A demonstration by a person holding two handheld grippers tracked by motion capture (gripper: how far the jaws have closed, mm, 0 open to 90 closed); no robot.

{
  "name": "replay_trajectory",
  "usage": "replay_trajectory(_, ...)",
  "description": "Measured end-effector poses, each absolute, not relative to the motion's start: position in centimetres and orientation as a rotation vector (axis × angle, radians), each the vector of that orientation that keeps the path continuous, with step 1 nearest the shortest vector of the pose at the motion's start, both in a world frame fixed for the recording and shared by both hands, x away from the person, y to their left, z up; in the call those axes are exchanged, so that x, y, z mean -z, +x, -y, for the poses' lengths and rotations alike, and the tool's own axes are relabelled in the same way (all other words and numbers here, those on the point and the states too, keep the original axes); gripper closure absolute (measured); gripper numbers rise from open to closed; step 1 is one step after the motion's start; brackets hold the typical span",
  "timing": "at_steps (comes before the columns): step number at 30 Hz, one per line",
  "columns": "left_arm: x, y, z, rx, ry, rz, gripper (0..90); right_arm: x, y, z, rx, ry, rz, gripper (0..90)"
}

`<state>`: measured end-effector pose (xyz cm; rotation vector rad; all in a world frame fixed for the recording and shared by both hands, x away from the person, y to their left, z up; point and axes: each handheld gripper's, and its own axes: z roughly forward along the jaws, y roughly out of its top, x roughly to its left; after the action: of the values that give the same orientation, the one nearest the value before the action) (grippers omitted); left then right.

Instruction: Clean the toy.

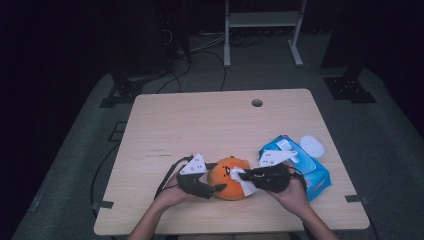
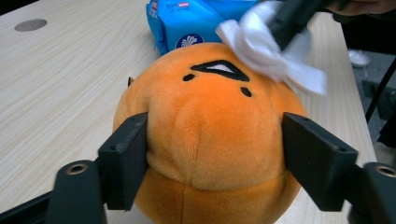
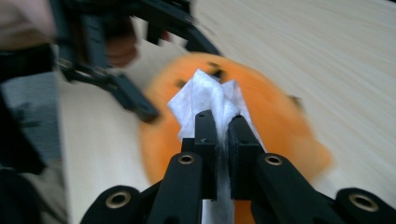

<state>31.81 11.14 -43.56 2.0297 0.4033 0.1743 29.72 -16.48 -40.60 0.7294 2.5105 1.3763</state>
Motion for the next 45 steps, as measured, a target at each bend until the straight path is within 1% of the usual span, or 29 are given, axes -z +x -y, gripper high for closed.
replay_trajectory(1, 43.6, 32.1, -11.3, -0.157, 2.015, -0.436, 18.1, 41.1, 30.2, 17.5, -1.351, 0.777, -2.505, 83.8)
replay_trajectory(2, 43.8, 32.3, -11.4, -0.138, 1.994, -0.460, 18.0, 41.3, 30.3, 17.8, -1.350, 0.791, -2.511, 83.8)
replay_trajectory(4, 43.8, 32.3, -11.3, -0.139, 1.998, -0.452, 18.5, 41.5, 30.4, 17.9, -1.353, 0.801, -2.514, 84.0)
replay_trajectory(5, 43.8, 32.2, -11.2, -0.152, 2.001, -0.441, 22.8, 41.4, 30.1, 17.5, -1.354, 0.783, -2.526, 83.9)
replay_trajectory(6, 43.7, 32.1, -11.0, -0.163, 2.011, -0.428, 22.8, 41.4, 30.1, 17.5, -1.354, 0.783, -2.526, 83.9)
replay_trajectory(7, 43.6, 31.8, -10.8, -0.182, 2.021, -0.401, 25.9, 41.0, 29.7, 16.6, -1.373, 0.730, -2.542, 83.9)
replay_trajectory(9, 43.3, 31.2, -10.3, -0.226, 2.058, -0.332, 27.3, 40.6, 29.3, 15.9, -1.367, 0.678, -2.540, 83.8)
replay_trajectory(13, 43.3, 31.1, -10.5, -0.221, 2.049, -0.323, 27.4, 40.1, 29.4, 16.0, -1.379, 0.680, -2.522, 83.9)
replay_trajectory(14, 43.3, 31.3, -10.6, -0.217, 2.042, -0.344, 26.2, 40.1, 29.5, 16.3, -1.376, 0.692, -2.515, 83.9)
replay_trajectory(15, 43.4, 31.5, -10.7, -0.213, 2.032, -0.389, 16.8, 40.5, 30.0, 16.9, -1.343, 0.732, -2.506, 83.9)
replay_trajectory(16, 43.4, 31.8, -10.7, -0.202, 2.023, -0.430, 16.8, 40.5, 30.0, 16.9, -1.343, 0.732, -2.506, 83.9)
replay_trajectory(18, 43.6, 32.3, -10.8, -0.164, 2.009, -0.489, 12.4, 41.0, 30.2, 17.3, -1.311, 0.749, -2.515, 83.9)
replay_trajectory(19, 43.7, 32.2, -10.7, -0.157, 2.011, -0.488, 13.2, 41.3, 30.3, 17.4, -1.324, 0.766, -2.521, 83.9)
replay_trajectory(20, 43.7, 32.2, -10.6, -0.159, 2.020, -0.476, 18.2, 41.1, 30.2, 17.1, -1.314, 0.750, -2.523, 83.9)
replay_trajectory(21, 43.7, 32.1, -10.6, -0.164, 2.026, -0.464, 18.2, 41.1, 30.2, 17.1, -1.314, 0.750, -2.523, 83.9)
replay_trajectory(24, 43.4, 31.5, -10.2, -0.207, 2.056, -0.387, 25.8, 40.2, 29.3, 15.8, -1.353, 0.680, -2.541, 83.8)
replay_trajectory(26, 43.2, 31.0, -9.9, -0.233, 2.066, -0.322, 27.1, 39.4, 29.0, 15.5, -1.335, 0.632, -2.514, 83.9)
replay_trajectory(29, 43.1, 30.8, -9.9, -0.243, 2.071, -0.304, 27.2, 38.9, 29.2, 16.0, -1.342, 0.658, -2.488, 83.9)
replay_trajectory(30, 43.2, 30.9, -10.0, -0.238, 2.064, -0.319, 25.8, 38.9, 29.5, 16.4, -1.331, 0.679, -2.482, 83.9)
replay_trajectory(31, 43.2, 31.1, -10.1, -0.229, 2.057, -0.350, 21.8, 39.2, 29.9, 16.8, -1.320, 0.709, -2.479, 83.9)
replay_trajectory(32, 43.4, 31.6, -10.3, -0.203, 2.032, -0.418, 12.7, 40.2, 30.5, 17.6, -1.321, 0.763, -2.507, 83.8)
replay_trajectory(33, 43.5, 31.9, -10.3, -0.175, 2.027, -0.447, 9.8, 40.6, 30.6, 17.8, -1.324, 0.778, -2.517, 83.8)
replay_trajectory(34, 43.7, 32.1, -10.2, -0.157, 2.024, -0.458, 9.4, 41.0, 30.7, 18.0, -1.331, 0.792, -2.528, 83.8)
replay_trajectory(35, 43.7, 32.1, -10.2, -0.157, 2.024, -0.458, 9.9, 41.0, 30.7, 18.0, -1.331, 0.792, -2.528, 83.8)
replay_trajectory(37, 43.8, 32.0, -10.1, -0.157, 2.027, -0.444, 15.5, 40.9, 30.6, 17.9, -1.324, 0.777, -2.525, 83.8)
replay_trajectory(38, 43.7, 31.9, -10.1, -0.167, 2.031, -0.435, 15.5, 40.7, 30.4, 17.7, -1.313, 0.766, -2.524, 83.8)
replay_trajectory(39, 43.4, 31.5, -9.9, -0.200, 2.046, -0.394, 22.4, 40.3, 30.1, 17.2, -1.323, 0.746, -2.527, 83.8)
replay_trajectory(41, 43.2, 31.2, -9.7, -0.221, 2.054, -0.367, 23.8, 40.1, 29.8, 16.8, -1.328, 0.723, -2.529, 83.8)
replay_trajectory(45, 42.6, 29.9, -8.5, -0.291, 2.084, -0.233, 26.9, 39.0, 28.8, 15.4, -1.422, 0.630, -2.549, 83.7)
